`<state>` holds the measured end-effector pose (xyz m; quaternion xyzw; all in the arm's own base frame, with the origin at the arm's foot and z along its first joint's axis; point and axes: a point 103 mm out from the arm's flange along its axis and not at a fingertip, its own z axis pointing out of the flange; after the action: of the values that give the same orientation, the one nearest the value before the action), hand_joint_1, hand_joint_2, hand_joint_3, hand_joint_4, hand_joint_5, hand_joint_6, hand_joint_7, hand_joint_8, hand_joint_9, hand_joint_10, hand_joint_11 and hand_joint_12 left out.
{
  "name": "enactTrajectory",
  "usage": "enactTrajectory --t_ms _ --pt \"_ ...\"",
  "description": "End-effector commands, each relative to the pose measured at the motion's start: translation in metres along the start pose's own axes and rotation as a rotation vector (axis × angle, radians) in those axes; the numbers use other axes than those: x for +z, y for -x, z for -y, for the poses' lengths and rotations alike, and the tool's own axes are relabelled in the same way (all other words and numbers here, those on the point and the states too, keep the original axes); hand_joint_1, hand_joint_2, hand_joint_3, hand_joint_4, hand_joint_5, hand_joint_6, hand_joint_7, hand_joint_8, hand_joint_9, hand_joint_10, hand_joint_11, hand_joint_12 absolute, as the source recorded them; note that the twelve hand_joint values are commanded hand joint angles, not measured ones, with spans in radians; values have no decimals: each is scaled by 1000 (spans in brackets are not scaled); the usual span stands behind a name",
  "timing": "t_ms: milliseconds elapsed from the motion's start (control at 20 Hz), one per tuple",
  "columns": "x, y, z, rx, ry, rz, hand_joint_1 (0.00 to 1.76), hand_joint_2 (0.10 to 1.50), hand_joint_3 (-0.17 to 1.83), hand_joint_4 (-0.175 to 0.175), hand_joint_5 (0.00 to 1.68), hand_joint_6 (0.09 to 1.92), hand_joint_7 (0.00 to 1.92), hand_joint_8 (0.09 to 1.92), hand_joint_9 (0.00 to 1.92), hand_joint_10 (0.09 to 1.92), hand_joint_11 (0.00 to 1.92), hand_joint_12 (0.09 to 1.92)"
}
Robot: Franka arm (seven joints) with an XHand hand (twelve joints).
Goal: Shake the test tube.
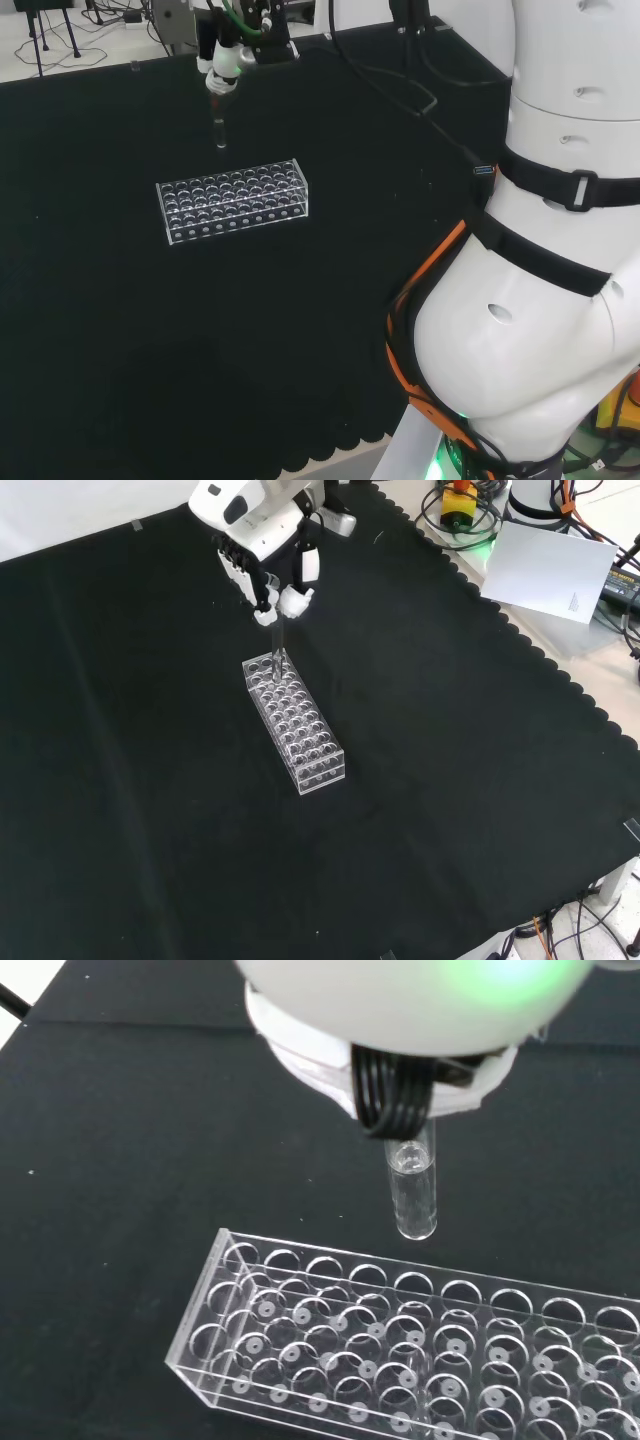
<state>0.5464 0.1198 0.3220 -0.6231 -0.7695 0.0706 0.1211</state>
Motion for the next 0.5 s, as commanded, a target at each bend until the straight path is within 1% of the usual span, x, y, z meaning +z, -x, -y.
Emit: enactTrajectory --t_ms 50,350,500 --pt "-10 -28 1 -39 9 -13 1344 580 701 -175 1463 87 1503 516 1659 588 1473 985" --pt "-20 -63 -3 -120 27 -28 1344 579 703 -175 1464 87 1504 515 1659 588 1472 986" --pt "-23 -72 -3 -141 35 -32 1344 578 703 -175 1465 87 1504 514 1660 588 1473 986"
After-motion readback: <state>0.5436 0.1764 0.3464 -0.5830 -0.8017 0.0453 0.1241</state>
